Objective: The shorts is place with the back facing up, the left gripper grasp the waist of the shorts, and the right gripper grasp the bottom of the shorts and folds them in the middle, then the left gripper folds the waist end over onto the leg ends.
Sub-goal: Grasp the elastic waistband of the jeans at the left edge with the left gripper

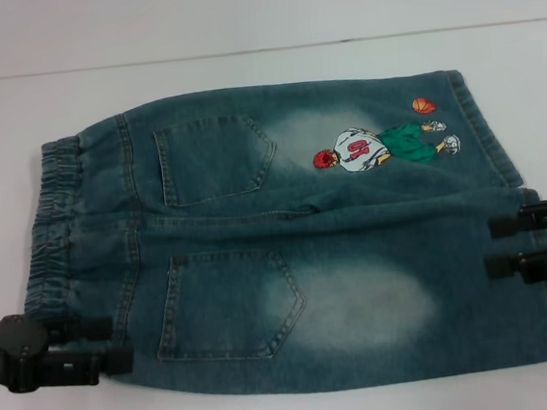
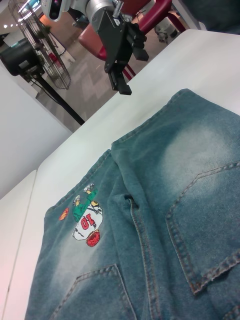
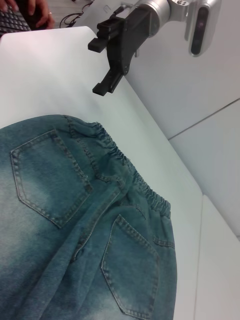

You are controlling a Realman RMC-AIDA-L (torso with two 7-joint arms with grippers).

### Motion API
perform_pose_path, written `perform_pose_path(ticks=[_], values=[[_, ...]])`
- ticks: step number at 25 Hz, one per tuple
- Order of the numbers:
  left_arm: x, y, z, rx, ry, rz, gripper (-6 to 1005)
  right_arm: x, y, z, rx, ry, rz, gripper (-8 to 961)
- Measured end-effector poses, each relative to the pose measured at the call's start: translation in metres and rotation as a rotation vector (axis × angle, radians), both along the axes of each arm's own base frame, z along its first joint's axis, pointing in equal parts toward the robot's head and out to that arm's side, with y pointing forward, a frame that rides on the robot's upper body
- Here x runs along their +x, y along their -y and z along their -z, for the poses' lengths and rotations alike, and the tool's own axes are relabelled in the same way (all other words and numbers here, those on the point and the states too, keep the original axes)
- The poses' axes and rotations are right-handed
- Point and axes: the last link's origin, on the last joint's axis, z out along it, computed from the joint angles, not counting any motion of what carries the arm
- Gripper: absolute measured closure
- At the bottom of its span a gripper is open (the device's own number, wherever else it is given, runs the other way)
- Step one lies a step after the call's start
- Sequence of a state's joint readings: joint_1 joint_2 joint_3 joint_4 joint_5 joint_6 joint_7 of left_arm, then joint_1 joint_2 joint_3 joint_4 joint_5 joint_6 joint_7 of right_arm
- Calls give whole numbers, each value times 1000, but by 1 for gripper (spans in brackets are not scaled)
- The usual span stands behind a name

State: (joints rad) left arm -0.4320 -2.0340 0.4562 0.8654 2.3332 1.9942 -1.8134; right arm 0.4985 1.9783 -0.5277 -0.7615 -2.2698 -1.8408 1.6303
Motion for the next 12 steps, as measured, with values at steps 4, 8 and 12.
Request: perform_pose_path(ticks=[4, 8, 12], values=[[0, 0, 0, -1, 0, -1, 97, -1, -1, 0, -1, 0, -2, 146], [0, 0, 0, -3, 0, -3, 97, -2, -1, 0, -6, -2, -6, 147], [0, -1, -1, -6, -2, -19, 96, -3, -1, 1, -10, -4, -6, 148]])
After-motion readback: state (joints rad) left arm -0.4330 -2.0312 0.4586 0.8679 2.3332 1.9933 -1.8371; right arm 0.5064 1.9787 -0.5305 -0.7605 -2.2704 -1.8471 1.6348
